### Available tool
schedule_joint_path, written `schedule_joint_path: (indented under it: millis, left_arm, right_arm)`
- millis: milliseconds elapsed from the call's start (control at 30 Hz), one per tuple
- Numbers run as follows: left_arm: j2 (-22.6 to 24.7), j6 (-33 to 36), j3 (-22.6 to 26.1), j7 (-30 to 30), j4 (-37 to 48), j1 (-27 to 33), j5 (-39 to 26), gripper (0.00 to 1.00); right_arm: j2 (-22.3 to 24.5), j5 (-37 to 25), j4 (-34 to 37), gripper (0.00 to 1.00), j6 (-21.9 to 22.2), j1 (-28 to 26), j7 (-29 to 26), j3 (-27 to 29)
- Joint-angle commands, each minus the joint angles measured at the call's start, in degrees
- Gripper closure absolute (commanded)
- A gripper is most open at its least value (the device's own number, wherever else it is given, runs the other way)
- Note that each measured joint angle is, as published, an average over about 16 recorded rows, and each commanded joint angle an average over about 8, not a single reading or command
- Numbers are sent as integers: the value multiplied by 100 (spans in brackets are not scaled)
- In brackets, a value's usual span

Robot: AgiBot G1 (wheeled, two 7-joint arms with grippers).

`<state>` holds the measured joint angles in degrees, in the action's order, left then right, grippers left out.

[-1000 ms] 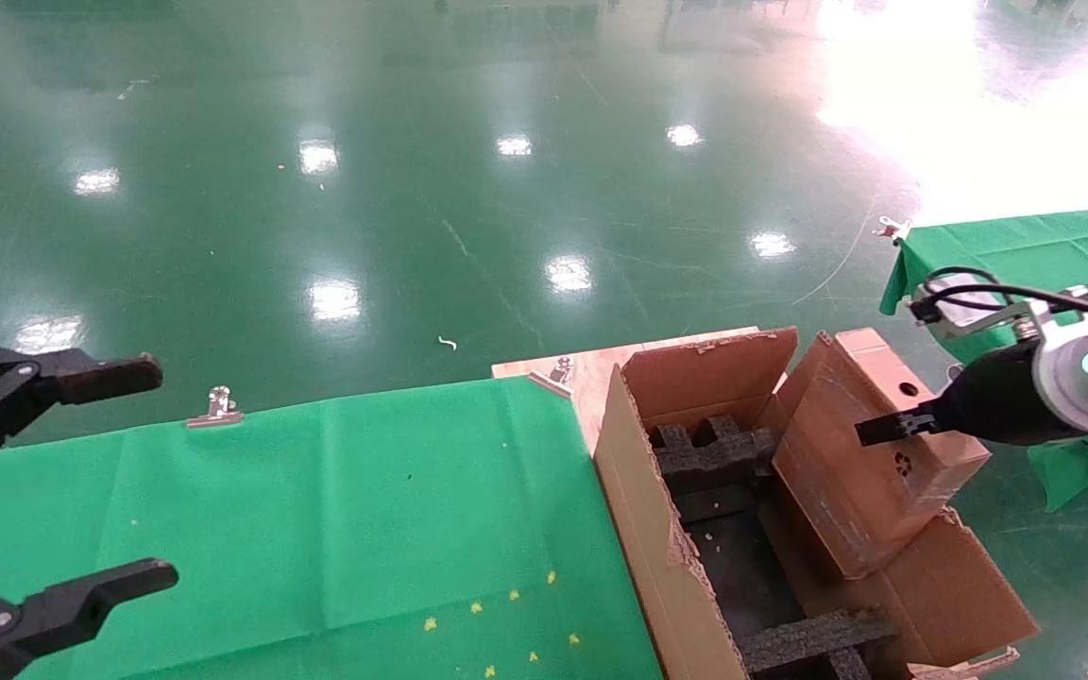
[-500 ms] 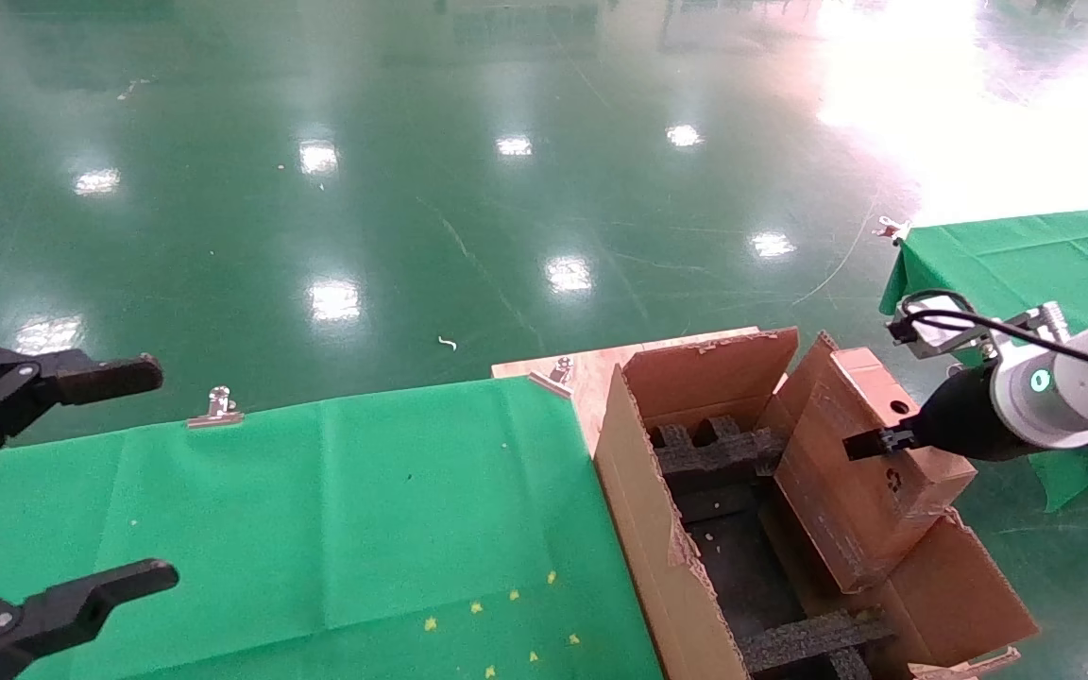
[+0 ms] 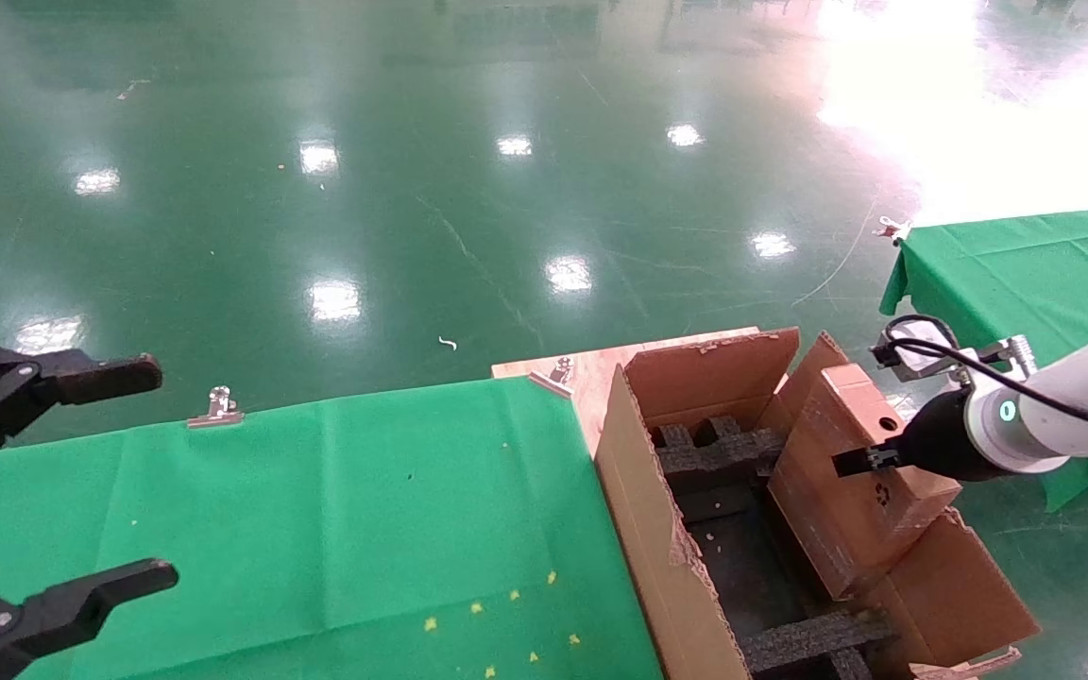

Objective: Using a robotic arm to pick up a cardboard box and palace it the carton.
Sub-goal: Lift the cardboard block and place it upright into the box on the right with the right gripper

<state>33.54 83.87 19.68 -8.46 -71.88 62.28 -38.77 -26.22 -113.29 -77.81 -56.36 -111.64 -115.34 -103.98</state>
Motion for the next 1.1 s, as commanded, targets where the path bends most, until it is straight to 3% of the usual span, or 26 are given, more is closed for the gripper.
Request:
schedule_joint_path:
  millis: [33, 1100]
  left_arm:
    - [0, 0, 0, 0, 0, 0, 0, 0]
    - [-1, -1, 2, 1, 0, 0, 1, 0]
  right_arm:
    - [-13, -43, 2, 100, 62, 58, -55, -18]
    - [-263, -780, 119, 100, 997, 1001, -957, -249]
